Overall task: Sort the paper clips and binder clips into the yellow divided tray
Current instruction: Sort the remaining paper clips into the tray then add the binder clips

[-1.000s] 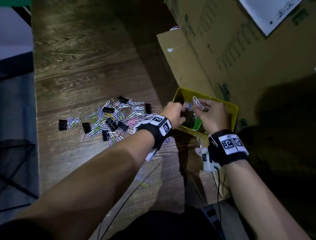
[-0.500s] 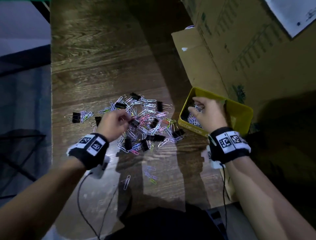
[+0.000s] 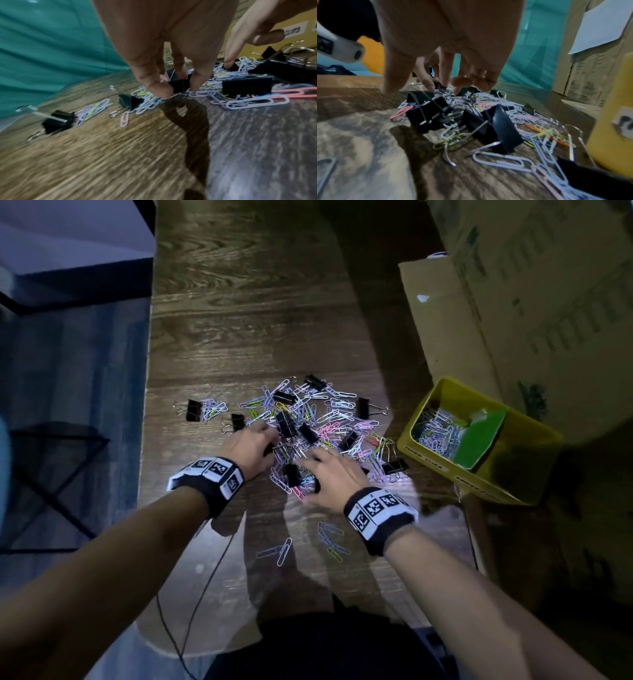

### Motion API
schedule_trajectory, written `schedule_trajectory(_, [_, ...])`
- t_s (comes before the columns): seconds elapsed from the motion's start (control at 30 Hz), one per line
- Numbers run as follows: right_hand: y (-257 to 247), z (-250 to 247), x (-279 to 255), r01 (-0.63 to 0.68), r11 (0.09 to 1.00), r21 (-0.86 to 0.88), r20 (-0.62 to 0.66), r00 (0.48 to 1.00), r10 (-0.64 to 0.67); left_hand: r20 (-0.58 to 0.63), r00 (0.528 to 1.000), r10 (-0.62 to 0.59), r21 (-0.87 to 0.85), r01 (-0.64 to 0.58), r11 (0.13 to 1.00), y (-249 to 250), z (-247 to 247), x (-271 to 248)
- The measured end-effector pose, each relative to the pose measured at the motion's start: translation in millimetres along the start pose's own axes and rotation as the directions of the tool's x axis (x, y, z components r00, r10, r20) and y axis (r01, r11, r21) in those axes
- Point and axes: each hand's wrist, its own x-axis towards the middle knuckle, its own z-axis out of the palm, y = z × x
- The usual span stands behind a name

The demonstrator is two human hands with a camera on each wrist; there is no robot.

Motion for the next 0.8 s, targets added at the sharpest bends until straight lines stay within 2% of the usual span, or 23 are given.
schedule_trajectory(0.2, [-18,15,15,0.061,0.986,-0.155,0.013,0.998,-0.06,-0.163,0.986,-0.032,0.006,0.034,0.999,-20,-2,-6])
schedule_trajectory(0.27, [-21,19,17,0.047,0.987,-0.152,-0.031,0.998,-0.053,-0.218,0.976,0.013,0.059,0.0,0.998,-14,0,-12])
schedule_trajectory(0.3, [-21,20,16,0.037,0.989,-0.142,-0.048,0.998,-0.044,-0.235,0.969,0.074,0.066,-0.06,0.996,-8,2,-16])
schedule_trajectory(0.37, [-20,21,15,0.02,0.992,-0.124,-0.046,0.999,-0.025,-0.221,0.954,0.201,0.093,-0.184,0.978,1,13,-24])
schedule_trajectory(0.4, [-18,21,15,0.02,0.993,-0.114,-0.037,0.999,-0.025,-0.191,0.955,0.229,0.124,-0.208,0.97,5,20,-29])
schedule_trajectory(0.53, [-6,16,5,0.008,1.0,0.011,-0.048,0.999,-0.007,-0.142,0.974,0.178,0.112,-0.162,0.98,10,43,-48])
schedule_trajectory(0.63, [9,6,-3,-0.086,0.989,0.122,-0.139,0.985,0.103,-0.139,0.96,0.243,0.134,-0.225,0.965,16,57,-70])
schedule_trajectory(0.7, [18,1,-4,-0.131,0.983,0.129,-0.19,0.97,0.154,-0.11,0.952,0.284,0.121,-0.271,0.955,20,61,-78])
schedule_trajectory(0.8, [24,0,0,-0.166,0.983,0.076,-0.204,0.963,0.178,-0.106,0.966,0.234,0.076,-0.227,0.971,28,62,-71])
